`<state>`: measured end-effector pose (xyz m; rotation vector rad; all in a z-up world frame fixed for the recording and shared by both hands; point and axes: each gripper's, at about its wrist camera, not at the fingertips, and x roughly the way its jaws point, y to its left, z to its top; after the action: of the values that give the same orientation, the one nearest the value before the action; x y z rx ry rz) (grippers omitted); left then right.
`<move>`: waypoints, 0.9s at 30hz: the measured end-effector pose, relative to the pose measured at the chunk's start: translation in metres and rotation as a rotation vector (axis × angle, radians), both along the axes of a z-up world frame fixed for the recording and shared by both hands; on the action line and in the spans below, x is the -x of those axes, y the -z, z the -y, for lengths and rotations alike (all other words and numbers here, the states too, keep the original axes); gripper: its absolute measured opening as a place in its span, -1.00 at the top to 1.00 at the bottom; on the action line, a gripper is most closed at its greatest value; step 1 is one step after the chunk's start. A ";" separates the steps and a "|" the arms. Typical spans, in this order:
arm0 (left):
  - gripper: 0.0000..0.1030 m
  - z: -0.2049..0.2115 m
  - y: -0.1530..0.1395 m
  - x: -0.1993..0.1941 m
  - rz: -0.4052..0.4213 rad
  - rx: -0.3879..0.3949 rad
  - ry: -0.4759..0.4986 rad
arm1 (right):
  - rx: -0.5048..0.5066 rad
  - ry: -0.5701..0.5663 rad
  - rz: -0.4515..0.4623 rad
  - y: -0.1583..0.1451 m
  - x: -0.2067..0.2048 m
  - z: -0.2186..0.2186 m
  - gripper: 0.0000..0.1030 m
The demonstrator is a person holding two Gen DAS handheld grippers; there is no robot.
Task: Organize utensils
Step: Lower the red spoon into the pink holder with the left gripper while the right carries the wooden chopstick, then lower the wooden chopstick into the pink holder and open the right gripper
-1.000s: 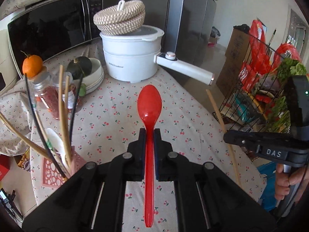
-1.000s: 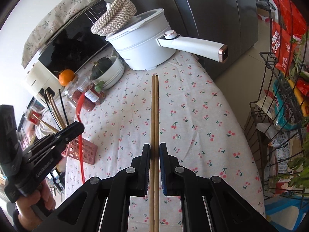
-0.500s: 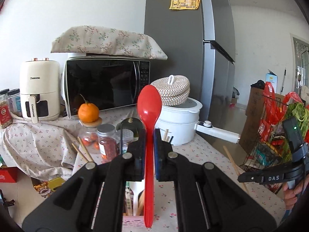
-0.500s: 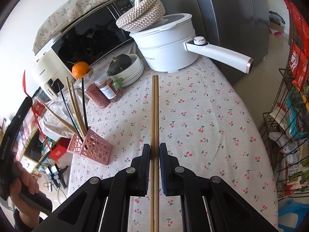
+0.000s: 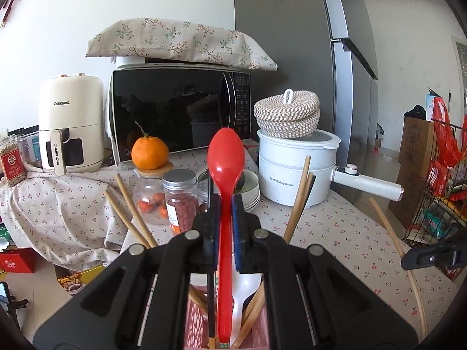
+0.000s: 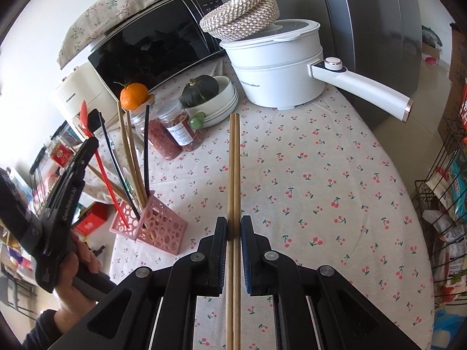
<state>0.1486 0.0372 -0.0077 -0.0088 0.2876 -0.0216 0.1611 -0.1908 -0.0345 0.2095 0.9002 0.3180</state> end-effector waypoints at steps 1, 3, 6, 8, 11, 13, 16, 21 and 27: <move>0.84 -0.001 0.002 0.001 -0.013 0.003 0.000 | -0.003 0.002 0.002 0.000 -0.001 -0.002 0.81; 0.84 -0.003 0.004 0.004 -0.047 0.022 0.009 | -0.006 0.003 0.010 -0.001 0.000 -0.006 0.81; 0.84 -0.006 0.009 0.011 -0.122 0.050 0.033 | -0.010 0.005 0.031 -0.004 -0.001 -0.012 0.81; 0.84 -0.010 0.010 0.017 -0.173 0.067 0.046 | -0.021 0.006 0.048 -0.008 -0.001 -0.017 0.81; 0.73 -0.017 0.007 0.029 -0.244 0.094 0.055 | -0.043 0.006 0.091 -0.016 0.000 -0.025 0.81; 0.43 -0.023 0.002 0.035 -0.304 0.094 0.027 | -0.064 0.003 0.129 -0.022 0.002 -0.032 0.81; 0.10 -0.032 -0.008 0.041 -0.398 0.086 -0.019 | -0.104 -0.001 0.199 -0.031 0.006 -0.043 0.81; -0.45 -0.058 -0.008 0.058 -0.494 0.182 -0.068 | -0.165 0.001 0.326 -0.041 0.009 -0.061 0.81; -0.52 -0.079 0.011 0.060 -0.602 0.258 -0.071 | -0.211 0.048 0.423 -0.046 0.009 -0.083 0.81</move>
<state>0.0890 0.1158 -0.0186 -0.2858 0.8851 0.0156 0.1517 -0.1082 0.0114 0.3434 0.4429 0.3956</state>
